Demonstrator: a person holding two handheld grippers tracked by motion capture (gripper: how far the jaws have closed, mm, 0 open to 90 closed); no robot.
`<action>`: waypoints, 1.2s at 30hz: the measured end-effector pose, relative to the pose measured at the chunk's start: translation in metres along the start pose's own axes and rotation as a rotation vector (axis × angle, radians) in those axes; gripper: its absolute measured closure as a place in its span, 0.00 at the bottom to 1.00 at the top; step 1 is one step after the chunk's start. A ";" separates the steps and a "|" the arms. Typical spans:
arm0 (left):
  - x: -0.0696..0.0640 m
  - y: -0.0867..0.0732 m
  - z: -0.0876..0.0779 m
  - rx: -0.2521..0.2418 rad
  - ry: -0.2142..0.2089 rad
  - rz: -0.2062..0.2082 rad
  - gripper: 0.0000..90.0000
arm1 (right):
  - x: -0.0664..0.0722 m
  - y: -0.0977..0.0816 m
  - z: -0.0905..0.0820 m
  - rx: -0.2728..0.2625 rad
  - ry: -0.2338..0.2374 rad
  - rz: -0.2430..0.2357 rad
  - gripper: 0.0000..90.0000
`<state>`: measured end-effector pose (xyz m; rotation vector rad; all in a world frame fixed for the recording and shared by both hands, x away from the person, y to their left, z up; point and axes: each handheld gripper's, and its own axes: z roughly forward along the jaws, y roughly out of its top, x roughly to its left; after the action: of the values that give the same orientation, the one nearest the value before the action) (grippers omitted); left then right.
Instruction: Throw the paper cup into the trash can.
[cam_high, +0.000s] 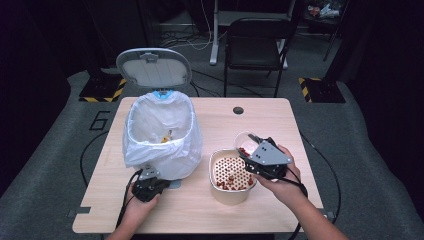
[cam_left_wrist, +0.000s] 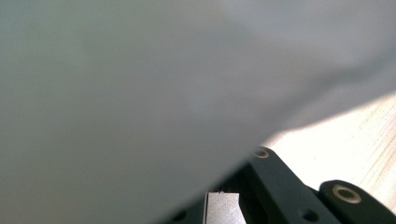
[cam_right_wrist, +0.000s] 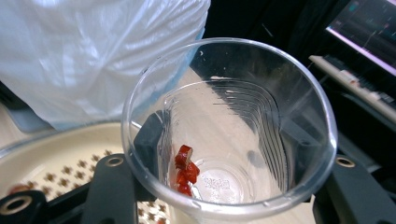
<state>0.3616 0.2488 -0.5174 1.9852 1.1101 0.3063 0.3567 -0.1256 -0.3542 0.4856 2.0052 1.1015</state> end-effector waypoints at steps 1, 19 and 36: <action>0.000 0.000 0.000 0.002 -0.001 0.004 1.00 | -0.003 -0.001 0.000 -0.020 0.022 0.065 0.49; 0.000 0.000 0.000 0.000 -0.001 0.000 1.00 | -0.018 -0.002 -0.003 -0.231 0.130 0.450 0.48; 0.000 0.000 0.000 0.002 0.001 0.005 1.00 | -0.019 0.045 0.007 -0.299 0.189 0.414 0.49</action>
<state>0.3618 0.2490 -0.5172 1.9898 1.1069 0.3088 0.3721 -0.1093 -0.3099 0.6760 1.8960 1.7274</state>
